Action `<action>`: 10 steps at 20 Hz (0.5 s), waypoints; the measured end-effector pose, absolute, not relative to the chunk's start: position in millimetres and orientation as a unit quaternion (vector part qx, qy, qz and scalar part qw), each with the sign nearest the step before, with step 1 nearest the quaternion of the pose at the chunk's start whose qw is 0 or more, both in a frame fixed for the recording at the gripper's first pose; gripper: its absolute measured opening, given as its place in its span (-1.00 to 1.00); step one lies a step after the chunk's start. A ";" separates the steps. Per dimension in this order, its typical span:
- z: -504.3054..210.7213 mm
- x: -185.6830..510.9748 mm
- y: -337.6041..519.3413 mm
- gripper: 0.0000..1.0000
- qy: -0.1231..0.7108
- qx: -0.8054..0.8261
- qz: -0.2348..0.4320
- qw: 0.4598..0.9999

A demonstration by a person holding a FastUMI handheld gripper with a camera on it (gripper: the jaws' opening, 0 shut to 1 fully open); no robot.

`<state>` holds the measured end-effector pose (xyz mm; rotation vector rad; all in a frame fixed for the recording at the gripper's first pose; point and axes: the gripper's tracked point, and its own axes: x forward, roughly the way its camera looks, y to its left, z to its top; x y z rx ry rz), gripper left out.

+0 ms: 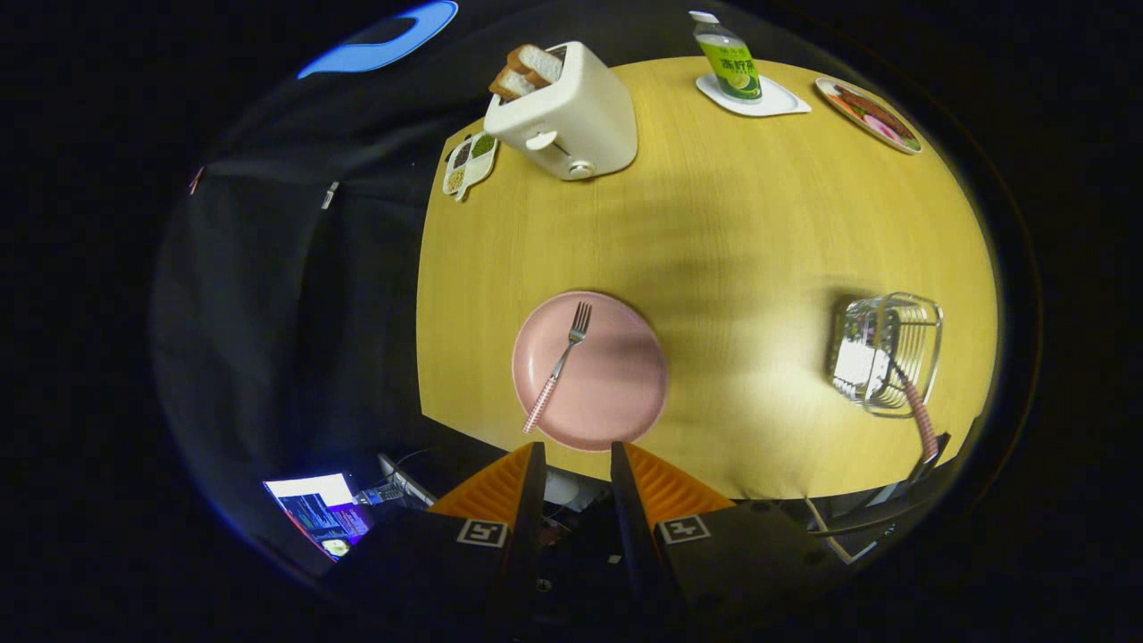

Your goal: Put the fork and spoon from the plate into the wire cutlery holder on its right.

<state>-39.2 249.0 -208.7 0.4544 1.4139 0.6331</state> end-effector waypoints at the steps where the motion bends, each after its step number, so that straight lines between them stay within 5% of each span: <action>1: -215.6 -46.0 264.7 -0.08 0.639 0.209 0.283 0.684; 10: -290.7 -56.2 350.2 -0.08 0.663 0.219 0.225 0.680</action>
